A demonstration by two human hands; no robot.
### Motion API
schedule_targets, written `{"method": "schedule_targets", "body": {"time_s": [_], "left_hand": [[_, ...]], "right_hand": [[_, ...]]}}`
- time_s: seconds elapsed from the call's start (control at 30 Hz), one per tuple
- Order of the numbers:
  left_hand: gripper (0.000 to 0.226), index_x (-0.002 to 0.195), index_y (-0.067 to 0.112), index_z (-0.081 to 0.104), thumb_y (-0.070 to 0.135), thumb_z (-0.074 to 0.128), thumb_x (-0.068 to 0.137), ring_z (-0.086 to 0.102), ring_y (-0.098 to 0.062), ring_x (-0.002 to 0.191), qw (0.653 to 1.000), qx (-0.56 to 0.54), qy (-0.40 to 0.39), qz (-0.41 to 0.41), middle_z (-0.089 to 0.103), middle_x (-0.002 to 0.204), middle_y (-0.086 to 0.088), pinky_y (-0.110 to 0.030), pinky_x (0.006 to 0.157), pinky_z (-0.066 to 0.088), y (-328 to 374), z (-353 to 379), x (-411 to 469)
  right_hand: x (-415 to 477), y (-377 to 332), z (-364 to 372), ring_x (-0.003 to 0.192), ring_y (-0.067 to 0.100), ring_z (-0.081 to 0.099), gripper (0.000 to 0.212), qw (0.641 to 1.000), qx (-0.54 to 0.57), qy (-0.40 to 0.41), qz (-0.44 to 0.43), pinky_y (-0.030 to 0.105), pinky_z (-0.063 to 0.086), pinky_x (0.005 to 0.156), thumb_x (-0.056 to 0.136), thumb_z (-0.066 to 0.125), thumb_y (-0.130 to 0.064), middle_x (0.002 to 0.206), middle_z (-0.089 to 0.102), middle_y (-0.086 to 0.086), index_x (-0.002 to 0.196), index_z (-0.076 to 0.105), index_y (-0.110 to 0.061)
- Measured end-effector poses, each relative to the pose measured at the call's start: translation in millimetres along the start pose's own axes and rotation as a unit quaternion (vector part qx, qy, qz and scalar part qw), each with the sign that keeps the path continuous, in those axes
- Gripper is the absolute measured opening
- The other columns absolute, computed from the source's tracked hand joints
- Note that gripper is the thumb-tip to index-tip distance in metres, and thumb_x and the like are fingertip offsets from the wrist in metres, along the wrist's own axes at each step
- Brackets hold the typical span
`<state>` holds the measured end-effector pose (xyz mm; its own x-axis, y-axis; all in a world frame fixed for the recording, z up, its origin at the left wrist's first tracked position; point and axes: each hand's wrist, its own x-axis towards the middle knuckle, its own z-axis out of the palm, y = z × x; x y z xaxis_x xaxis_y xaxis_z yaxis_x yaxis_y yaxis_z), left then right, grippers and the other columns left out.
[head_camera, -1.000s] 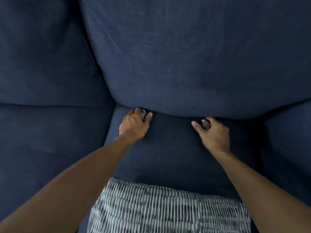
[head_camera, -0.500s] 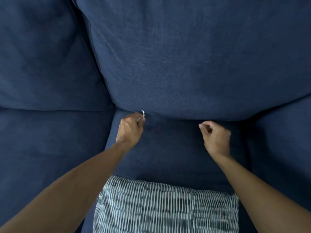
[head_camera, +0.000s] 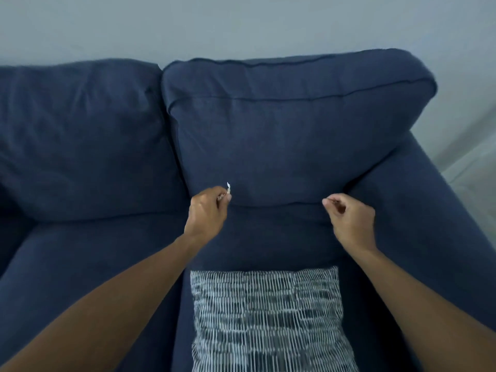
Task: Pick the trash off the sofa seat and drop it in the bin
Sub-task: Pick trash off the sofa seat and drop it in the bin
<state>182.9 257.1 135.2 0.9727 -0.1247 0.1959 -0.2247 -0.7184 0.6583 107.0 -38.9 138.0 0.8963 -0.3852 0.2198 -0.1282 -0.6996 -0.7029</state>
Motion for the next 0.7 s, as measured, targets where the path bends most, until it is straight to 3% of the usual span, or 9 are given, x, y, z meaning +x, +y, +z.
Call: {"method": "schedule_targets", "body": {"time_s": [0.27,0.43,0.5,0.7], "left_hand": [[0.015,0.084,0.013,0.065,0.019,0.061,0.096,0.052,-0.011,0.061,0.995,-0.015,-0.042,0.087,0.058,0.066,0.003,-0.013,0.057,0.038,86,-1,-39],[0.015,0.082,0.012,0.066,0.018,0.063,0.096,0.055,-0.012,0.061,0.982,-0.032,-0.101,0.155,0.059,0.065,0.003,-0.023,0.059,0.043,150,39,-87],[0.014,0.083,0.011,0.067,0.017,0.064,0.095,0.055,-0.013,0.062,0.976,-0.046,-0.128,0.172,0.06,0.066,0.002,-0.02,0.06,0.042,176,57,-111],[0.011,0.083,0.009,0.069,0.013,0.067,0.092,0.055,-0.014,0.061,0.95,-0.082,-0.214,0.213,0.063,0.069,0.0,-0.014,0.061,0.035,258,116,-212]], "right_hand": [[-74,-5,-94,0.062,0.008,0.055,0.01,0.996,-0.033,0.082,0.02,0.002,0.034,0.064,0.092,0.072,-0.017,0.066,0.061,-0.009,0.084,0.073,-0.011],[-145,32,-153,0.059,0.016,0.053,0.022,0.992,-0.066,0.089,0.067,0.026,0.033,0.058,0.095,0.068,-0.018,0.061,0.056,-0.006,0.074,0.065,-0.011],[-174,48,-176,0.06,0.022,0.052,0.028,0.988,-0.088,0.092,0.09,0.037,0.036,0.058,0.096,0.065,-0.019,0.06,0.057,0.0,0.07,0.061,-0.008],[-285,100,-258,0.068,0.019,0.059,0.018,0.968,-0.101,0.143,0.179,0.034,0.042,0.065,0.096,0.067,-0.021,0.072,0.067,-0.001,0.081,0.071,-0.011]]}}
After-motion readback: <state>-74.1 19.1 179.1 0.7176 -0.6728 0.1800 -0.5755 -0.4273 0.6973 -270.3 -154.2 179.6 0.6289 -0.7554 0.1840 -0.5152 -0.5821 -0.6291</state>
